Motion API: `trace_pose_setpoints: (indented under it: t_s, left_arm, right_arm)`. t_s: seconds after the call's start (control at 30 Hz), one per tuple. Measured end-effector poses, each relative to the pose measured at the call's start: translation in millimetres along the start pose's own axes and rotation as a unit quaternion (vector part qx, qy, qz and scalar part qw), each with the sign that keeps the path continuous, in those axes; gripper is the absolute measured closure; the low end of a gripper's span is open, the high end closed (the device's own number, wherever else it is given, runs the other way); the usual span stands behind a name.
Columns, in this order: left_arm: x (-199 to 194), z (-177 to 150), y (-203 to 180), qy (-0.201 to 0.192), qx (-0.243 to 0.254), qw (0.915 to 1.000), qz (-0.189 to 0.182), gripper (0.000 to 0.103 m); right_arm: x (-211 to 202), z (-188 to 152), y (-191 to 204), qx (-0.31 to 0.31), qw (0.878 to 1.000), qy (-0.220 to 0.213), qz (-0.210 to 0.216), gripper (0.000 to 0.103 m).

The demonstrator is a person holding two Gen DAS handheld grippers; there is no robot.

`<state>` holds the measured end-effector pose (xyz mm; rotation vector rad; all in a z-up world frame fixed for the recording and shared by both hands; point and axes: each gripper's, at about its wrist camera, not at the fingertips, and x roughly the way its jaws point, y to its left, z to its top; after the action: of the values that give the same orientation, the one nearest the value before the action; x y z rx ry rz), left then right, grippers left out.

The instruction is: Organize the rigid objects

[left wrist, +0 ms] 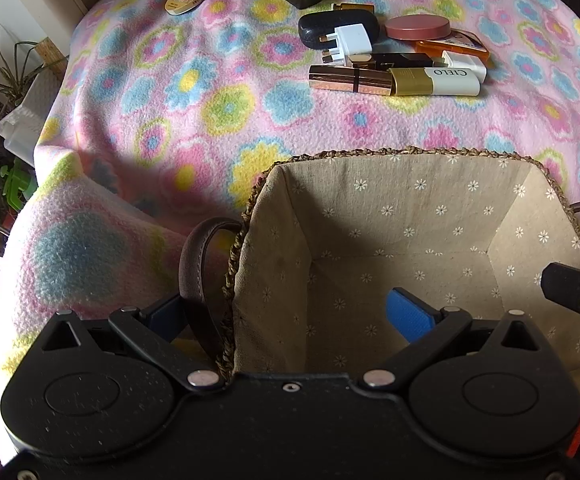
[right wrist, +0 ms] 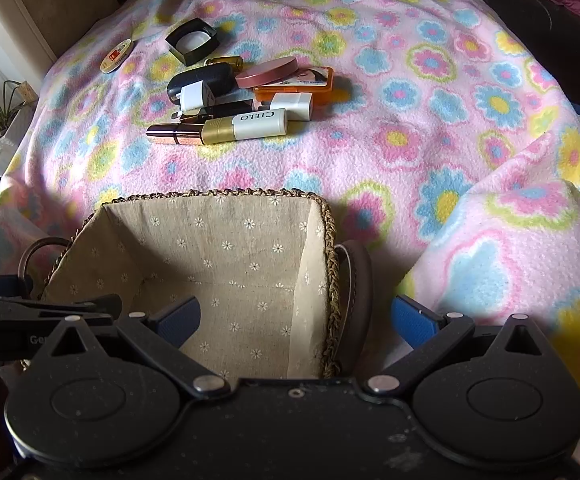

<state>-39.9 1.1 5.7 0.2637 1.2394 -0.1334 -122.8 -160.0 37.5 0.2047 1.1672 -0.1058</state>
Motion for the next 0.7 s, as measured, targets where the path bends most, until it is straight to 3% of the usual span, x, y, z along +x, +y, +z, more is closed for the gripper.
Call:
trace_pose_setpoints:
  t_s: [0.7]
  left_arm:
    - [0.4,0.1,-0.9,0.003,0.002,1.0,-0.001,0.004]
  right_arm:
    - [1.5,-0.5,0.9,0.001,1.0,0.002,0.002,0.0]
